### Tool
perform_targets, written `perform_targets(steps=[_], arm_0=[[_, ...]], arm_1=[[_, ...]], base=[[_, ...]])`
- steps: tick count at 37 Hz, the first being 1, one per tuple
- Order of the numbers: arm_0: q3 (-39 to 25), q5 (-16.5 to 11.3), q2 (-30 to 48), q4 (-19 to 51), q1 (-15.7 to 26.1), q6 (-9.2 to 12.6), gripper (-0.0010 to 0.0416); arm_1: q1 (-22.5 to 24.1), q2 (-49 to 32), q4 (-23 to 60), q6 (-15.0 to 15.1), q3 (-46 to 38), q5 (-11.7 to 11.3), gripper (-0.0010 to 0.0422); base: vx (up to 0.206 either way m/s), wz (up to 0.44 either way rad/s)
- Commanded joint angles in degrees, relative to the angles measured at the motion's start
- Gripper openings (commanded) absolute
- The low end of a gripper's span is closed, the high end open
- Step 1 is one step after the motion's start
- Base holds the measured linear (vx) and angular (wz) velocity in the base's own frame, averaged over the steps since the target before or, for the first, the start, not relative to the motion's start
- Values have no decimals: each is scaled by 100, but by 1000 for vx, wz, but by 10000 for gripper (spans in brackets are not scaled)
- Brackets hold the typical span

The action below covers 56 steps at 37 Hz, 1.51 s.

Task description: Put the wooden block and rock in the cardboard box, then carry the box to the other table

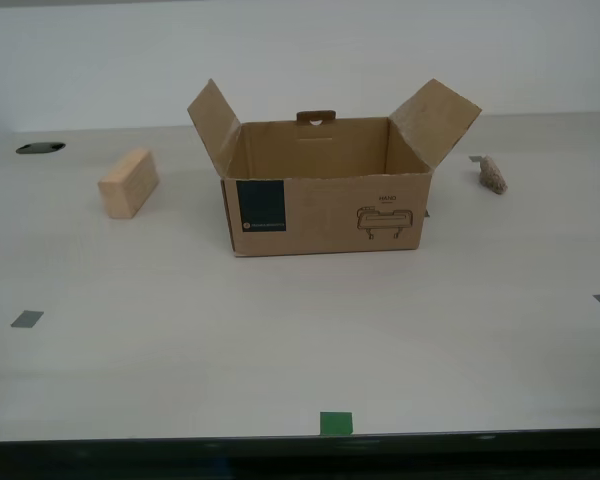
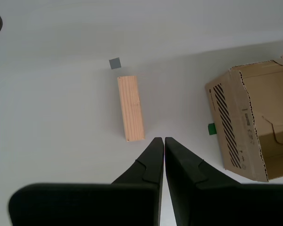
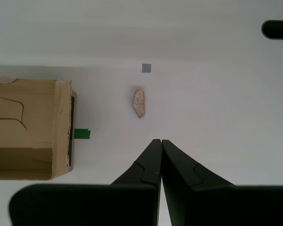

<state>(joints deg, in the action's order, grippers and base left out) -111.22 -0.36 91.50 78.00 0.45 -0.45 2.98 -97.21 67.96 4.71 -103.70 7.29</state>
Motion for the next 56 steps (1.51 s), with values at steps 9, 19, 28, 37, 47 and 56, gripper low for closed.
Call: perform_targets(steps=[9, 19, 28, 37, 47, 56], arm_0=[[-4, -2, -7, -24, 4, 0, 0], [-4, -2, -7, -48, 2, 9, 0], [-4, -2, -7, -59, 2, 22, 0], [-4, -2, -7, -50, 4, 26, 2], [-4, -2, -7, -50, 4, 55, 3], [-4, -2, -7, 66, 4, 282, 3]], arm_1=[[7, 2, 234, 26, -2, 26, 0], [7, 4, 247, 26, -2, 26, 0], [7, 4, 245, 26, -2, 22, 0], [9, 4, 256, 26, -2, -555, 0], [7, 4, 273, 26, -2, -533, 17], [9, 4, 280, 9, -2, -533, 131]], base=[[0, 0], [0, 0], [0, 0], [0, 0], [0, 0], [0, 0]])
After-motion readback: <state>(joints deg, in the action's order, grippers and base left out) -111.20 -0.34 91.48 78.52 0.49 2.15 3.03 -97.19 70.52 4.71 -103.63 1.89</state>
